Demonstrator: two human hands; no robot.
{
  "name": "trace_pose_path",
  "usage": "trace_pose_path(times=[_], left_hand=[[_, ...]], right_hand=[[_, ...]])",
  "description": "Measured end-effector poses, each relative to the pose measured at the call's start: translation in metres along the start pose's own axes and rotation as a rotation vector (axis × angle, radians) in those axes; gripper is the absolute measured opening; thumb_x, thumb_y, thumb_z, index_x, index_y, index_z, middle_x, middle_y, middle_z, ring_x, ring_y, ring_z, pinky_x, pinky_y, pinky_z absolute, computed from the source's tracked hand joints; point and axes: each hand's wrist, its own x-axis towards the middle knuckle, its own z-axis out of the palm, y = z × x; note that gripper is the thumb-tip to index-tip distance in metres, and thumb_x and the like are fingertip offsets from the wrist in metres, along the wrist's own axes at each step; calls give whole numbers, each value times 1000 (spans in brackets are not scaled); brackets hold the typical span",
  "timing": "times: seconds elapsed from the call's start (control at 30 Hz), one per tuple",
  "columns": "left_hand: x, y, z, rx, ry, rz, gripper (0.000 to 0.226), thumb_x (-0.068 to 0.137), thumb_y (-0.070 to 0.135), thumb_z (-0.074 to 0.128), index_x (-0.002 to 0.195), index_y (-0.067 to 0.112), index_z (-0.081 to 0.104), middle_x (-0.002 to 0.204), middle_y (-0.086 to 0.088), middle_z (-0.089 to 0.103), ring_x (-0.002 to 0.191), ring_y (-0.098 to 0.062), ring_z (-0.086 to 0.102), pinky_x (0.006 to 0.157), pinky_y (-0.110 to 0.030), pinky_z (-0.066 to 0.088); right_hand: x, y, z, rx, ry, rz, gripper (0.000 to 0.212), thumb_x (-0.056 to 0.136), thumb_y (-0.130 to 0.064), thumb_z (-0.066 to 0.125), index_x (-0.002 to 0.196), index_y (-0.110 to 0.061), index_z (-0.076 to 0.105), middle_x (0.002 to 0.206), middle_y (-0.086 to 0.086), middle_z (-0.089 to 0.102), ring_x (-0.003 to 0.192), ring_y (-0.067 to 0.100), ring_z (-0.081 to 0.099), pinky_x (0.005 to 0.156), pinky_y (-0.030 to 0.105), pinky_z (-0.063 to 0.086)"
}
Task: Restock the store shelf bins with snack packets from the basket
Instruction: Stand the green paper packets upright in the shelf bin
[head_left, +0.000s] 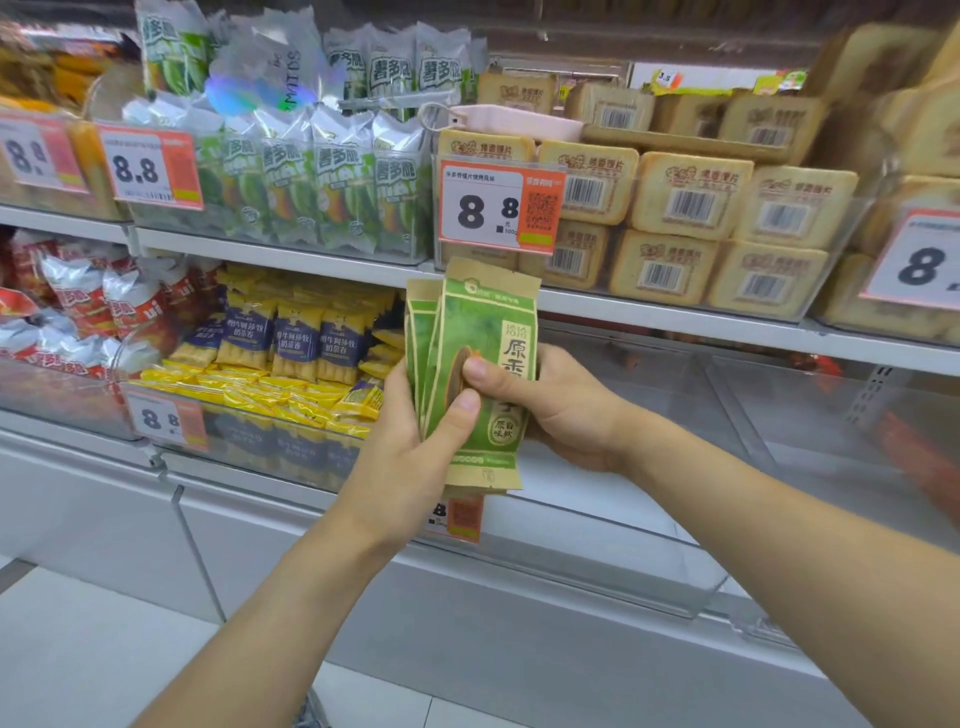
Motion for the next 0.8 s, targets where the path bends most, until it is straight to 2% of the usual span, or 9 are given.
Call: trace_pose_path(times=[0.07, 0.13, 0.17, 0.27, 0.43, 0.53, 0.63, 0.73, 0.8], left_hand=[[4, -6, -7, 326, 12, 71, 60, 83, 65, 49, 137, 42, 42, 135, 10, 47, 130, -3, 39, 107, -31, 36], [4, -12, -14, 539, 20, 43, 59, 76, 74, 35, 131, 54, 37, 131, 13, 34, 128, -2, 25, 107, -28, 25], [4, -14, -17, 569, 40, 28, 61, 77, 72, 35, 134, 53, 35, 130, 14, 31, 129, -4, 24, 107, -28, 23], [5, -18, -24, 628, 155, 38, 61, 92, 49, 52, 146, 26, 38, 135, 8, 32, 136, -11, 25, 112, -31, 22], [4, -26, -28, 716, 143, -48, 59, 96, 29, 57, 149, 17, 34, 144, -4, 32, 138, -17, 21, 113, -35, 22], [2, -33, -27, 720, 74, -99, 61, 96, 29, 56, 150, 16, 31, 143, -5, 31, 139, -19, 19, 113, -38, 23], [2, -36, -27, 735, 54, -102, 60, 96, 30, 56, 149, 15, 31, 143, -3, 30, 138, -18, 20, 112, -38, 26], [3, -38, -28, 727, 71, -87, 58, 97, 29, 56, 148, 15, 31, 144, -3, 31, 138, -18, 21, 112, -37, 26], [4, -38, -28, 727, 74, -83, 58, 97, 28, 56, 148, 14, 31, 144, -3, 32, 138, -18, 22, 111, -35, 25]], right_hand=[[-1, 2, -7, -133, 56, -139, 51, 85, -15, 75, 130, -1, 54, 120, 13, 71, 110, 26, 69, 94, 40, 56], [-1, 9, -14, -329, 160, -243, 65, 79, -18, 82, 133, -5, 47, 122, 8, 70, 113, 21, 68, 98, 39, 54], [0, 14, -16, -401, 222, -269, 70, 76, -22, 84, 133, -8, 46, 121, 4, 69, 113, 17, 67, 97, 37, 53], [8, 34, -16, -469, 406, -242, 67, 76, -24, 86, 127, -13, 44, 114, -5, 69, 106, 6, 67, 91, 26, 54], [37, 57, -12, -97, 491, 255, 42, 83, -26, 82, 114, -6, 62, 104, 9, 75, 88, 22, 74, 66, 33, 59], [46, 65, -6, -27, 398, 521, 27, 89, -29, 75, 105, -9, 68, 88, 9, 76, 73, 24, 71, 70, 39, 57], [52, 66, 2, -15, 302, 715, 23, 92, -37, 69, 100, -16, 62, 83, 5, 70, 81, 22, 65, 79, 37, 48], [59, 64, 4, -112, 298, 772, 29, 90, -44, 70, 95, -18, 57, 80, 4, 61, 96, 28, 55, 95, 45, 41], [63, 64, 7, -40, 262, 783, 23, 91, -38, 71, 93, -17, 61, 68, 4, 71, 80, 23, 65, 86, 38, 49]])
